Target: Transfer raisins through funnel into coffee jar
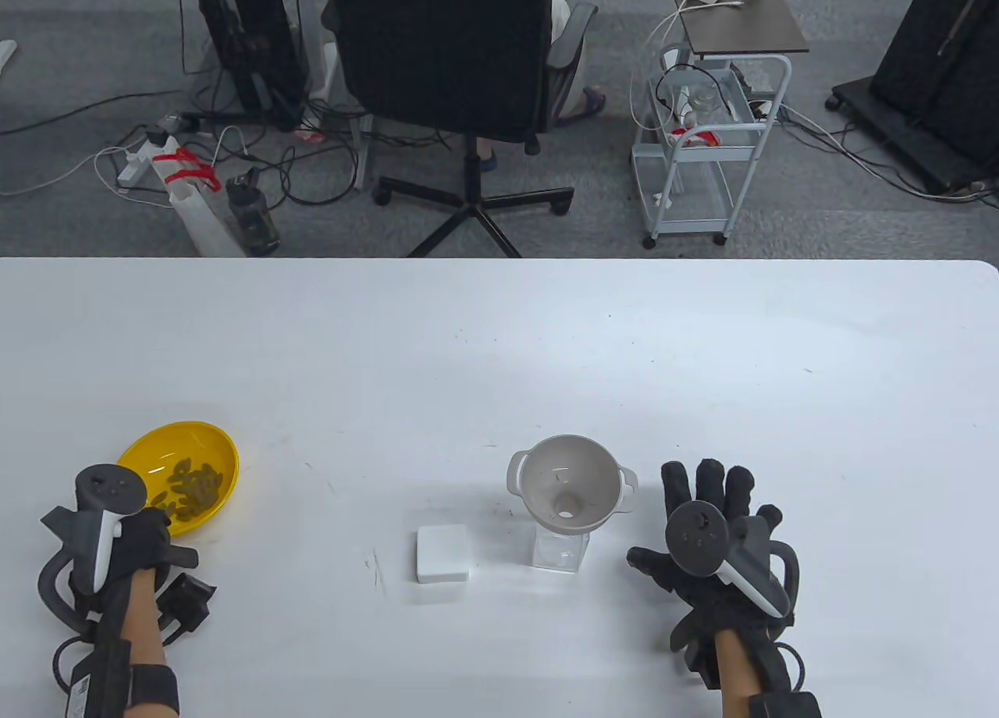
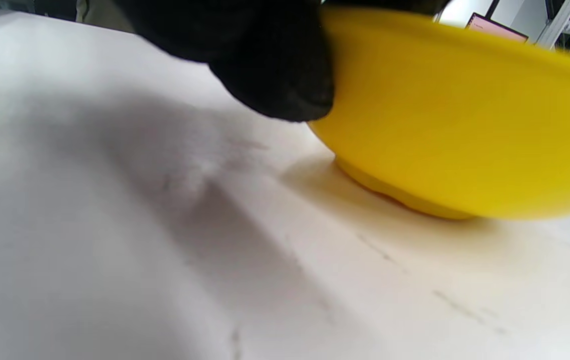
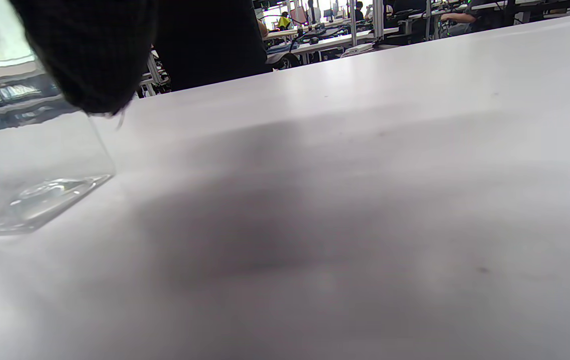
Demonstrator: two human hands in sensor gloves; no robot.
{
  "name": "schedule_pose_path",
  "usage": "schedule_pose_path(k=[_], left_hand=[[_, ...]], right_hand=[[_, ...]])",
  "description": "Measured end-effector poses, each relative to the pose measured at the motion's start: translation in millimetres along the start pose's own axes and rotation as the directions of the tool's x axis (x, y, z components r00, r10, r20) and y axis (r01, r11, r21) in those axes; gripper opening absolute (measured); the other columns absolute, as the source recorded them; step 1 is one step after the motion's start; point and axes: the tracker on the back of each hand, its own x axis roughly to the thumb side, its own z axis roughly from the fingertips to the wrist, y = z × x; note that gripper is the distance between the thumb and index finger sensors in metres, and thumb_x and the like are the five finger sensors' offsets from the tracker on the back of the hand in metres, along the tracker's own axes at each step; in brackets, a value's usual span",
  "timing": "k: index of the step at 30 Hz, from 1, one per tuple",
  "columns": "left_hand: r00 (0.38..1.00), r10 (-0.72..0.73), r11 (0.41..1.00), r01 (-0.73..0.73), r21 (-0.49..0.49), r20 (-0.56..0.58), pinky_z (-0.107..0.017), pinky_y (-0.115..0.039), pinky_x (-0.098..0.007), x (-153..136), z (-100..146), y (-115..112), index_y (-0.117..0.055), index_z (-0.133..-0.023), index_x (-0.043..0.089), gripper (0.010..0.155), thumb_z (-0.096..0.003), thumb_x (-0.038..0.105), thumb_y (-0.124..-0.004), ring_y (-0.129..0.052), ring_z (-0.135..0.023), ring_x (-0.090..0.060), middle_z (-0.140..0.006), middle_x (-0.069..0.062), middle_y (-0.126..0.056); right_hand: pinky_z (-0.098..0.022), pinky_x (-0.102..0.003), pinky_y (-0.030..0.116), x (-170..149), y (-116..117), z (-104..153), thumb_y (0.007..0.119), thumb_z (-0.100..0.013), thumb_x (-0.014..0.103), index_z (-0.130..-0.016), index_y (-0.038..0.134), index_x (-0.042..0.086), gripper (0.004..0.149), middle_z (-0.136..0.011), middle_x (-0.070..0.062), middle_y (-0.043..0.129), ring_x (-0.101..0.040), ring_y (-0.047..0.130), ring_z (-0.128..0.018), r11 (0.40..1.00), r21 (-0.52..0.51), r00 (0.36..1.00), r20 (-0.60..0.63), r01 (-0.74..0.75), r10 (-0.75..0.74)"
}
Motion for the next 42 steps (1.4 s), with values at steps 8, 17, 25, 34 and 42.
schedule_pose_path(k=[8,17,25,34,42], left_hand=[[0.973,0.211,0.977,-0.212,0.009,0.096,-0.031,-0.088,-0.026,4.5,3.6,3.1,-0.043,-0.116,0.002,0.065,-0.0621,0.018,-0.076,-0.101,-0.041,-0.007,-0.091,-0.026,-0.08],[0.919,0.244,0.959,-0.275,0.061,0.31,-0.031,-0.088,-0.027,44.2,30.4,26.1,-0.044,-0.115,-0.001,0.064,-0.0621,0.018,-0.076,-0.101,-0.04,-0.008,-0.098,-0.028,-0.078],[0.837,0.169,0.959,-0.261,0.107,0.521,-0.03,-0.088,-0.028,97.3,79.5,56.1,-0.048,-0.115,0.0,0.063,-0.0615,0.017,-0.076,-0.101,-0.039,-0.009,-0.103,-0.029,-0.076],[0.686,0.164,0.956,-0.288,0.057,0.709,-0.03,-0.087,-0.029,155.3,150.5,85.2,-0.051,-0.115,0.002,0.061,-0.061,0.016,-0.077,-0.101,-0.038,-0.01,-0.104,-0.029,-0.077],[0.553,0.082,0.963,-0.259,0.077,0.829,-0.03,-0.086,-0.03,199.9,215.9,88.7,-0.052,-0.115,0.004,0.061,-0.061,0.016,-0.077,-0.101,-0.038,-0.011,-0.106,-0.027,-0.077]], right_hand=[[-0.064,-0.085,0.017,0.0,0.4,0.1,0.079,-0.051,0.061,-0.112,0.003,0.016,0.107,-0.115,-0.033,0.0,-0.063,0.0,-0.1,1.0,0.002,1.0,-0.002,0.0,0.0],[-0.064,-0.085,0.017,-0.5,1.1,-0.4,0.079,-0.051,0.061,-0.112,0.003,0.016,0.108,-0.115,-0.033,-0.001,-0.063,0.0,-0.1,1.0,0.007,1.0,-0.005,0.004,-0.004],[-0.064,-0.085,0.017,-1.1,1.2,-0.8,0.079,-0.051,0.061,-0.112,0.003,0.015,0.108,-0.115,-0.033,0.0,-0.063,0.0,-0.1,1.0,0.002,1.0,-0.001,0.012,-0.012],[-0.064,-0.085,0.018,-0.6,1.8,-1.3,0.079,-0.051,0.061,-0.113,0.003,0.015,0.108,-0.115,-0.034,0.0,-0.063,0.001,-0.1,1.0,0.002,1.0,0.006,0.01,-0.01],[-0.064,-0.085,0.018,-0.2,2.3,-1.0,0.079,-0.051,0.061,-0.113,0.003,0.015,0.108,-0.115,-0.034,0.0,-0.063,0.001,-0.1,1.0,0.004,1.0,0.011,0.007,-0.008]])
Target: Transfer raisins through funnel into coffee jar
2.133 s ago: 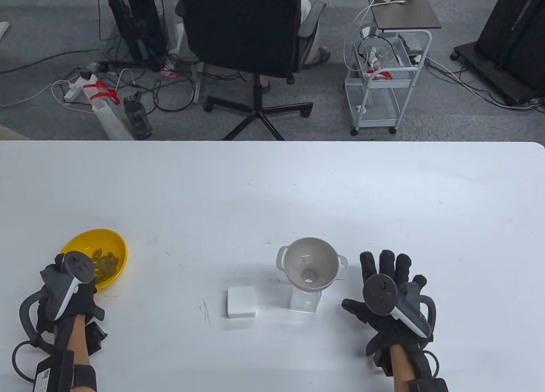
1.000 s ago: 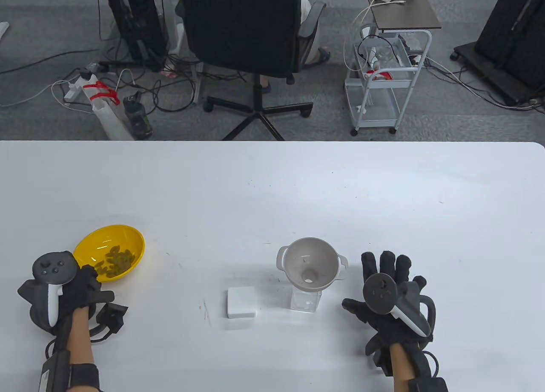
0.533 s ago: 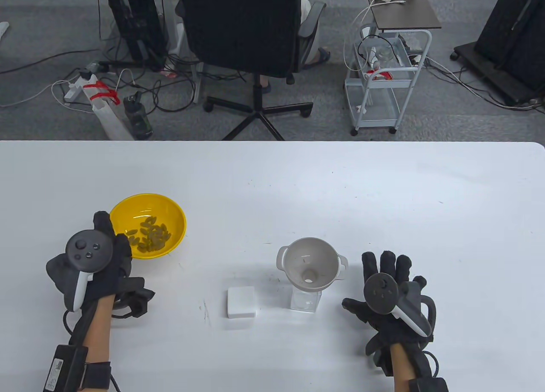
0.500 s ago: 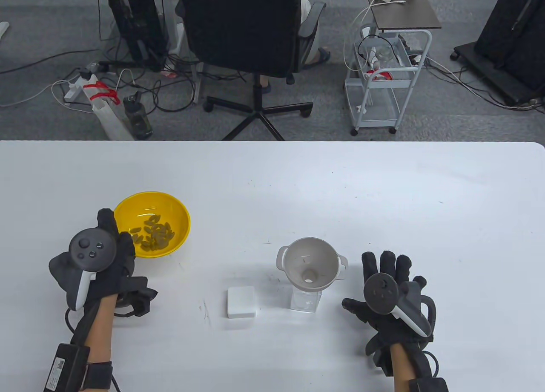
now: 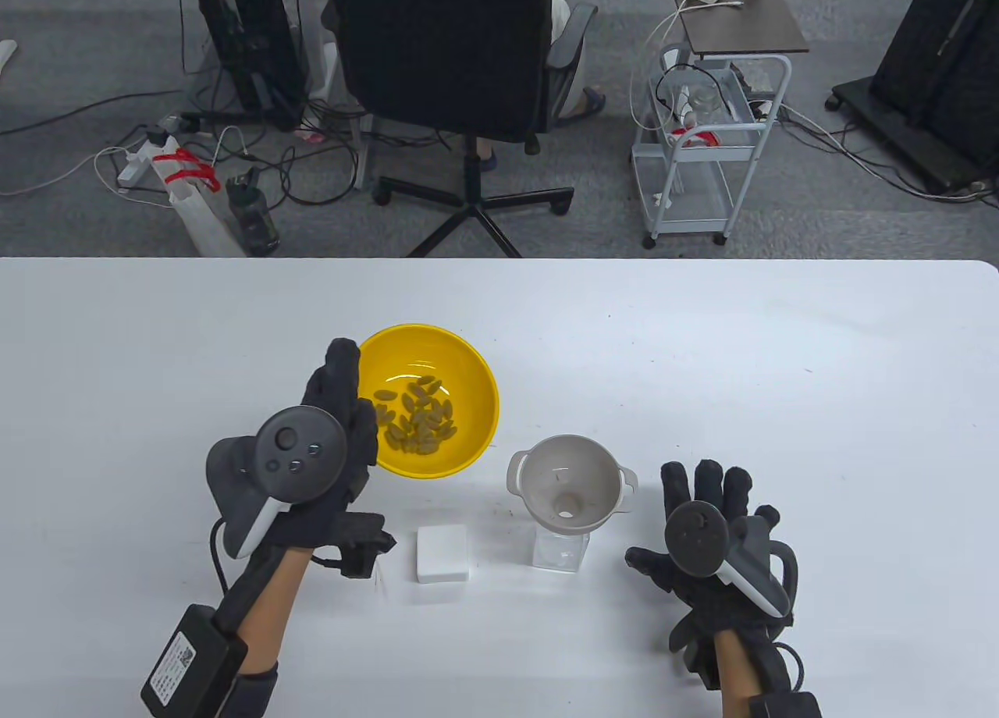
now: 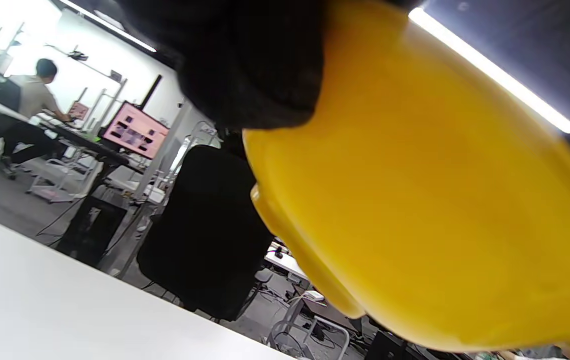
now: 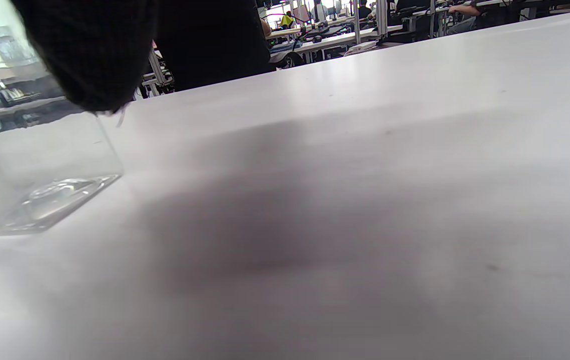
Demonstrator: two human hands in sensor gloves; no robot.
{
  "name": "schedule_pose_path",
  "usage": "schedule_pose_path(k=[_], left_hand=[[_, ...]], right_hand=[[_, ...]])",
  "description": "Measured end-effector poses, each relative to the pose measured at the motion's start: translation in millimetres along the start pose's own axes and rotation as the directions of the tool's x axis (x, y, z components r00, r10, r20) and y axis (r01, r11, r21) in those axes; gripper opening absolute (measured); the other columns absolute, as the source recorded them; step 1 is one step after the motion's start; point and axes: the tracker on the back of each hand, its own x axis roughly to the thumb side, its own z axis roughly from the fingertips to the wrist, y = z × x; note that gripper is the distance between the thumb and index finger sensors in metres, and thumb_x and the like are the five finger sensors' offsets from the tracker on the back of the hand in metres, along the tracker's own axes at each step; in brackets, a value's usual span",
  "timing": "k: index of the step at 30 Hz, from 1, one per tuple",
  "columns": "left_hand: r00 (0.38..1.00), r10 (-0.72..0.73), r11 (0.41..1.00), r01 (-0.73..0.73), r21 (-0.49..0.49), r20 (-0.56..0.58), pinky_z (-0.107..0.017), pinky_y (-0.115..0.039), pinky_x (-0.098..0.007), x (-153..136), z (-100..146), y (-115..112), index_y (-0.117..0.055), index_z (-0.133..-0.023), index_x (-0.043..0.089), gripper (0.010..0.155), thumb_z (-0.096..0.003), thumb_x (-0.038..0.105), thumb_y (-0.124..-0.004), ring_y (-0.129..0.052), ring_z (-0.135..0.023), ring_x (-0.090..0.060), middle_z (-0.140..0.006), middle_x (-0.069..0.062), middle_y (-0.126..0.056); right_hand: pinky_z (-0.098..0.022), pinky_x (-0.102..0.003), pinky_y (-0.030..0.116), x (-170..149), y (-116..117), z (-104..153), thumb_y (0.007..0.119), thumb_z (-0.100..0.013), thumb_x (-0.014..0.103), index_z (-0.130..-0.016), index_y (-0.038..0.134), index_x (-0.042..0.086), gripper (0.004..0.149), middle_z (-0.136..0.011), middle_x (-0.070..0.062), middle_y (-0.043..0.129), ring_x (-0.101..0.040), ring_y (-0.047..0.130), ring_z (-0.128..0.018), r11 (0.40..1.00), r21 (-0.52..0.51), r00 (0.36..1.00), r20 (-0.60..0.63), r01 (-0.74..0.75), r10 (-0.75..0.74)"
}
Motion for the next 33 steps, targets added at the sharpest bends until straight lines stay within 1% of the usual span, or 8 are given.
schedule_pose_path(k=[4,9,15,22,27,33], left_hand=[[0.996,-0.054,0.998,0.053,0.016,0.069,-0.031,-0.086,-0.03,28.5,1.9,-4.5,-0.052,-0.115,0.005,0.061,-0.0613,0.016,-0.077,-0.1,-0.038,-0.011,-0.107,-0.025,-0.076],[0.973,-0.182,0.982,0.172,0.076,0.141,-0.032,-0.086,-0.03,56.8,5.4,-11.5,-0.052,-0.116,0.007,0.06,-0.0615,0.017,-0.077,-0.1,-0.039,-0.011,-0.108,-0.023,-0.076],[0.952,-0.231,0.971,0.213,0.108,0.201,-0.032,-0.085,-0.03,74.3,11.5,-23.4,-0.052,-0.116,0.01,0.06,-0.0617,0.017,-0.077,-0.1,-0.039,-0.011,-0.109,-0.02,-0.076],[0.898,-0.353,0.931,0.309,0.194,0.263,-0.034,-0.085,-0.03,94.2,18.4,-32.3,-0.052,-0.116,0.013,0.059,-0.0621,0.018,-0.076,-0.1,-0.04,-0.011,-0.111,-0.017,-0.075],[0.84,-0.452,0.885,0.379,0.272,0.301,-0.034,-0.085,-0.03,107.8,24.6,-37.6,-0.052,-0.116,0.015,0.059,-0.0623,0.018,-0.076,-0.099,-0.041,-0.01,-0.111,-0.015,-0.075],[0.726,-0.609,0.782,0.48,0.398,0.319,-0.035,-0.084,-0.03,123.2,34.7,-47.6,-0.051,-0.116,0.016,0.059,-0.0627,0.019,-0.076,-0.099,-0.042,-0.01,-0.112,-0.014,-0.075]], right_hand=[[-0.064,-0.085,0.018,0.0,0.0,0.1,0.079,-0.051,0.061,-0.113,0.003,0.015,0.107,-0.115,-0.034,0.001,-0.064,0.001,-0.1,1.0,0.0,1.0,0.0,0.0,0.0],[-0.064,-0.085,0.018,0.0,0.0,0.1,0.079,-0.051,0.061,-0.113,0.003,0.015,0.107,-0.115,-0.034,0.001,-0.063,0.001,-0.1,1.0,0.0,1.0,0.0,0.0,0.0],[-0.064,-0.085,0.018,1.2,0.7,0.3,0.079,-0.051,0.061,-0.113,0.003,0.015,0.108,-0.115,-0.034,0.001,-0.064,0.001,-0.1,1.0,0.008,1.0,0.005,-0.009,0.009],[-0.064,-0.085,0.018,2.3,1.4,0.6,0.079,-0.051,0.061,-0.113,0.003,0.015,0.107,-0.115,-0.034,0.001,-0.064,0.001,-0.1,1.0,0.007,1.0,0.008,-0.009,0.009],[-0.064,-0.085,0.018,2.9,1.9,0.5,0.079,-0.051,0.061,-0.113,0.004,0.015,0.107,-0.115,-0.034,0.001,-0.064,0.001,-0.1,1.0,0.009,1.0,0.009,-0.013,0.012],[-0.064,-0.085,0.018,3.1,2.4,0.4,0.079,-0.051,0.061,-0.113,0.004,0.015,0.107,-0.115,-0.034,0.001,-0.064,0.001,-0.1,1.0,0.012,1.0,0.007,-0.014,0.014]])
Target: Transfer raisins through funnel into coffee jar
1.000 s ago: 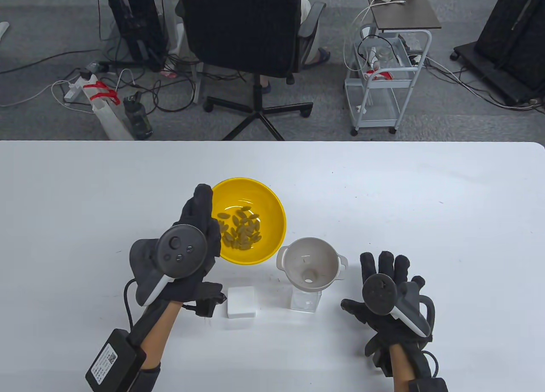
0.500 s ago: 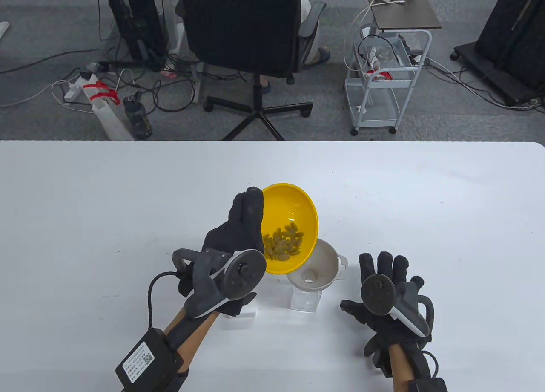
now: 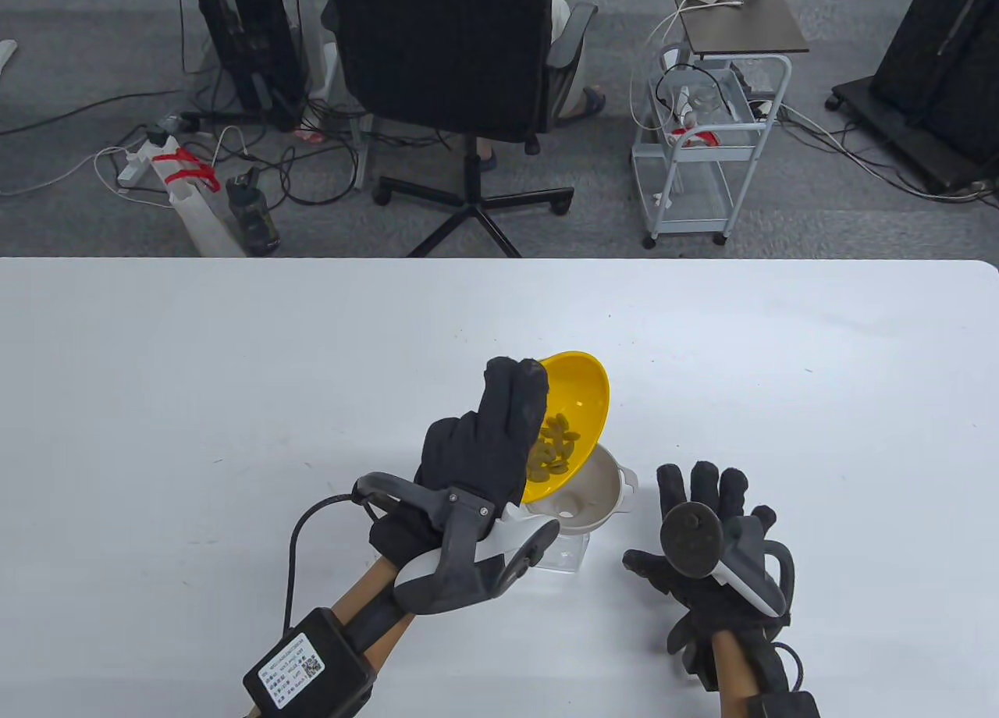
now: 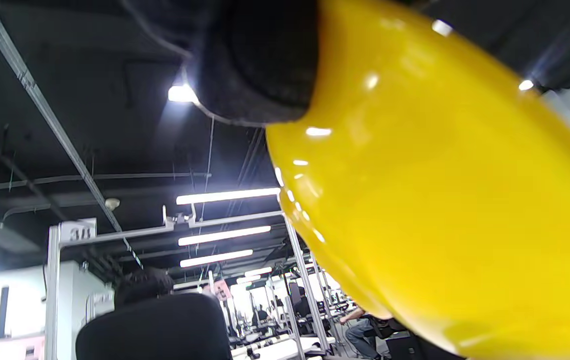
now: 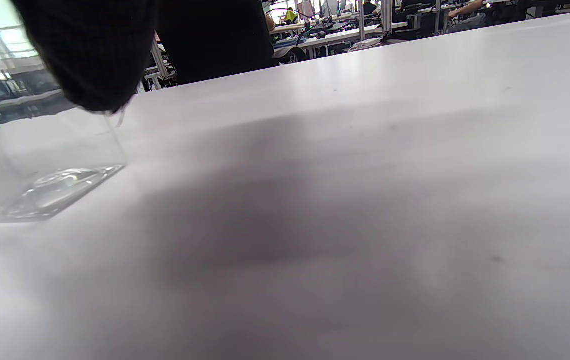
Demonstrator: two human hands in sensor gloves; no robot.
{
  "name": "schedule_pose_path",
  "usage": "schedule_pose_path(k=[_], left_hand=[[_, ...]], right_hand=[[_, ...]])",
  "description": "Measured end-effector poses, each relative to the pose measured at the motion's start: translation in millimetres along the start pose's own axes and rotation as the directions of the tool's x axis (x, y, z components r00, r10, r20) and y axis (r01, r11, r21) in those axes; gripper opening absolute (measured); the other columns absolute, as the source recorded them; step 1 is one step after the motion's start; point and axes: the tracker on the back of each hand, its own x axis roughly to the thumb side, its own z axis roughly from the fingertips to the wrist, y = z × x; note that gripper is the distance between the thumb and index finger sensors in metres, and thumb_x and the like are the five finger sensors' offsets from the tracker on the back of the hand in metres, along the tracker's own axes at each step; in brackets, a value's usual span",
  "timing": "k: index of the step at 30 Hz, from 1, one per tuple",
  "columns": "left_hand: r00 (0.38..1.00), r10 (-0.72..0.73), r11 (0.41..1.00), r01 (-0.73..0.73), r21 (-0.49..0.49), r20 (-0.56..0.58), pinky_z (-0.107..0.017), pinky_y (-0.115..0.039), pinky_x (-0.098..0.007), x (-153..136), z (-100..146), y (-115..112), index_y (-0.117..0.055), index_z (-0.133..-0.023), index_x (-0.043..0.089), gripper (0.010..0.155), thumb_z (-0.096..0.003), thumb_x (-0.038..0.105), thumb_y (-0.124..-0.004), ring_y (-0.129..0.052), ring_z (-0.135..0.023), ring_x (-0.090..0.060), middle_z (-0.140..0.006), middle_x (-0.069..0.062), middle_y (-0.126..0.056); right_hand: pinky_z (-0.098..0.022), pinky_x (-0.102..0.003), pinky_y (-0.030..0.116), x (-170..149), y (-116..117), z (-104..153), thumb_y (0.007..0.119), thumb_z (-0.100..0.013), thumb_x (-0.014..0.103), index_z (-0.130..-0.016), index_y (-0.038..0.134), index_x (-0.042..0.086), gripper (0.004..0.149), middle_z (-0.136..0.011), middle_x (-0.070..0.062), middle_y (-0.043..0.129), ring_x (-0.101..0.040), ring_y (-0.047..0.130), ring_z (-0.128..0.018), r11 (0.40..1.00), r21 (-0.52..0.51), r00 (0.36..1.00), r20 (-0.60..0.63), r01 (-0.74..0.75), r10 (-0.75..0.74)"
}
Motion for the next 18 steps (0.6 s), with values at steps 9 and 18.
schedule_pose_path(k=[9,18], left_hand=[[0.986,-0.151,0.986,0.145,0.087,0.066,-0.037,-0.084,-0.029,19.4,3.9,1.4,-0.049,-0.116,0.018,0.059,-0.0633,0.02,-0.076,-0.098,-0.043,-0.009,-0.113,-0.012,-0.074],[0.945,-0.305,0.942,0.282,0.182,0.116,-0.038,-0.083,-0.029,35.2,8.5,2.6,-0.048,-0.116,0.019,0.059,-0.0637,0.02,-0.075,-0.098,-0.045,-0.008,-0.113,-0.01,-0.073]], right_hand=[[-0.064,-0.085,0.018,0.2,0.3,-0.2,0.079,-0.051,0.061,-0.113,0.004,0.015,0.107,-0.115,-0.034,0.002,-0.064,0.001,-0.1,1.0,0.0,1.0,0.001,0.0,0.0],[-0.063,-0.085,0.018,-0.1,0.7,-0.3,0.078,-0.051,0.061,-0.113,0.004,0.014,0.107,-0.115,-0.034,0.001,-0.064,0.001,-0.1,1.0,0.0,1.0,-0.003,-0.002,0.002]])
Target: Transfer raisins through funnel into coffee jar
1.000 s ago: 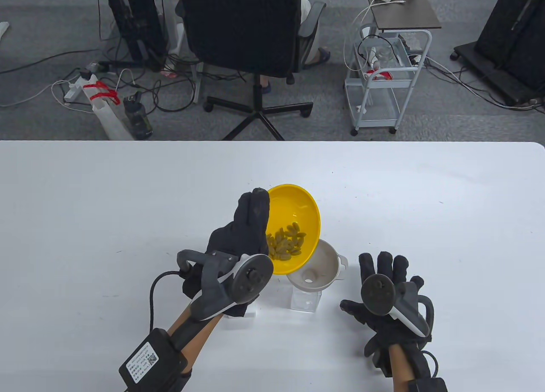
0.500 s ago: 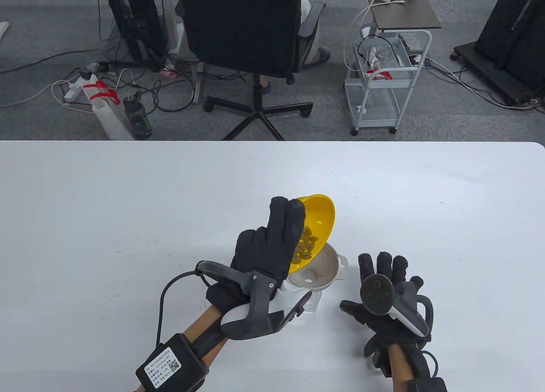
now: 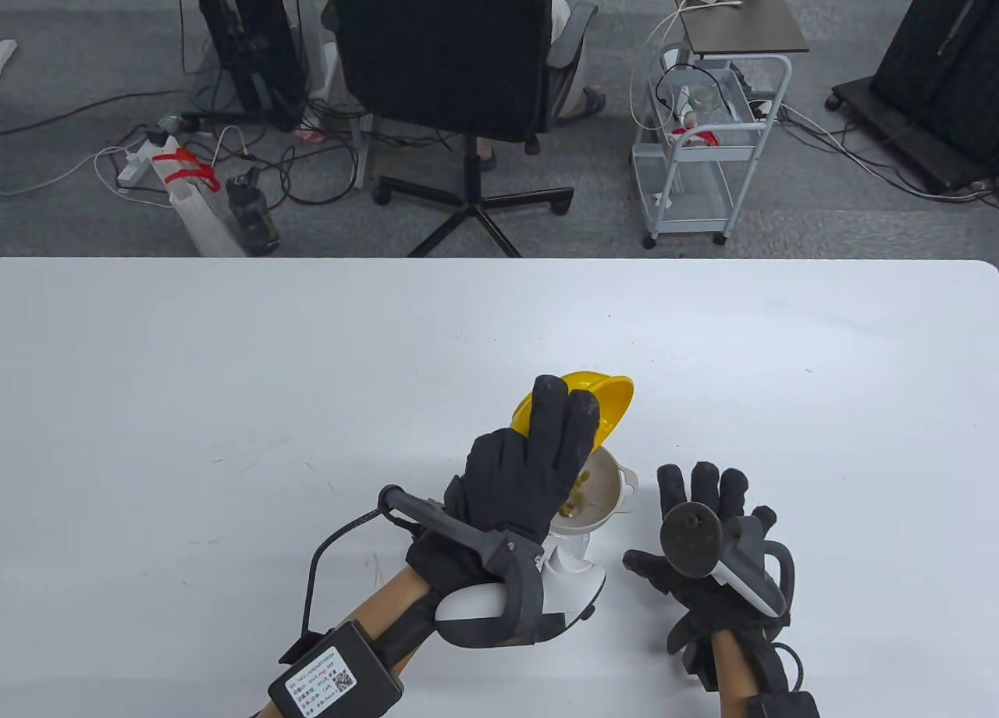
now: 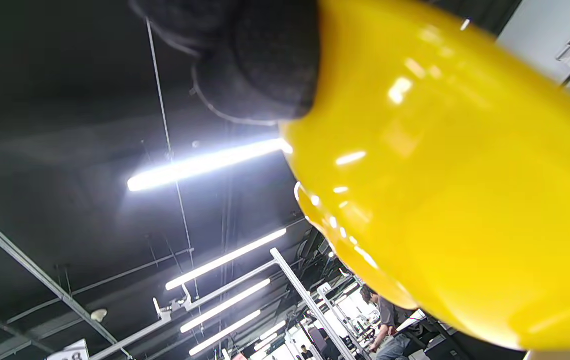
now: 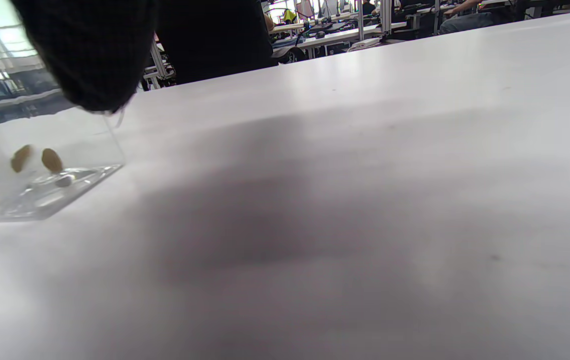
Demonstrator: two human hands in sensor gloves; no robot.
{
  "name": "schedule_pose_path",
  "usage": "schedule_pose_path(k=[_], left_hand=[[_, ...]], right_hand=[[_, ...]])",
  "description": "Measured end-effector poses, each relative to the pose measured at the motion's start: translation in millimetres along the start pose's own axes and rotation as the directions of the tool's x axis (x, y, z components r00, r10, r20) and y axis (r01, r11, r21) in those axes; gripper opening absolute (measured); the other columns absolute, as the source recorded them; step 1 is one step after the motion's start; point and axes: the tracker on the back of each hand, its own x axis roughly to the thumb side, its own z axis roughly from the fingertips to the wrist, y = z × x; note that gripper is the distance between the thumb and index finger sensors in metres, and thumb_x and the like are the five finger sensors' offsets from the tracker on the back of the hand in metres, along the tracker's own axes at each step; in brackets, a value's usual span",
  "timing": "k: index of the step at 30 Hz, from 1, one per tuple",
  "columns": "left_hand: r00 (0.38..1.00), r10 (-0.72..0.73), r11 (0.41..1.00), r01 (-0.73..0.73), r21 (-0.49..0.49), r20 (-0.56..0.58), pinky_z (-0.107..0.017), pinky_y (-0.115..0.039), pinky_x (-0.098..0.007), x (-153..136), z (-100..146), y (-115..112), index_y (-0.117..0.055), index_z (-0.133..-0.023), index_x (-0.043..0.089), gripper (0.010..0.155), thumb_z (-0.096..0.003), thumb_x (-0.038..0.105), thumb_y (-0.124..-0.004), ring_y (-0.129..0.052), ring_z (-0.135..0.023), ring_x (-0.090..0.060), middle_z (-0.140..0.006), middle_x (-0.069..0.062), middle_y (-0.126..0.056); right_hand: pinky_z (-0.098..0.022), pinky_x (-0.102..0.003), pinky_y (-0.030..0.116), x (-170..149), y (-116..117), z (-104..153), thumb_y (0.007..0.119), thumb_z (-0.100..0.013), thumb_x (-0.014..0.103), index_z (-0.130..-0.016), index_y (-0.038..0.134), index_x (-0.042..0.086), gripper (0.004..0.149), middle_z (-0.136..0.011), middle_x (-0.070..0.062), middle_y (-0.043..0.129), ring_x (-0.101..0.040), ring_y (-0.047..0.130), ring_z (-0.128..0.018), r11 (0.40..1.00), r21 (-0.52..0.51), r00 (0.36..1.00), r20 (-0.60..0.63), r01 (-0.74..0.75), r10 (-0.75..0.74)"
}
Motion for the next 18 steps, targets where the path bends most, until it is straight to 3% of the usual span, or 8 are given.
schedule_pose_path(k=[8,18], left_hand=[[0.996,-0.089,0.995,0.088,0.055,0.024,-0.039,-0.083,-0.029,5.1,1.6,5.0,-0.047,-0.116,0.021,0.059,-0.064,0.021,-0.075,-0.098,-0.045,-0.008,-0.114,-0.009,-0.072],[0.999,-0.028,0.999,0.029,0.039,-0.026,-0.038,-0.083,-0.028,-6.2,0.7,5.4,-0.047,-0.116,0.021,0.059,-0.064,0.021,-0.075,-0.098,-0.045,-0.008,-0.114,-0.009,-0.072]], right_hand=[[-0.063,-0.085,0.018,-0.3,0.2,-0.1,0.078,-0.051,0.061,-0.113,0.004,0.015,0.107,-0.115,-0.034,0.002,-0.064,0.001,-0.1,1.0,0.002,1.0,-0.001,0.0,0.0],[-0.064,-0.085,0.018,-0.3,0.6,-0.6,0.078,-0.051,0.061,-0.113,0.004,0.014,0.107,-0.115,-0.034,0.001,-0.064,0.001,-0.1,1.0,0.007,1.0,-0.003,0.001,-0.001]])
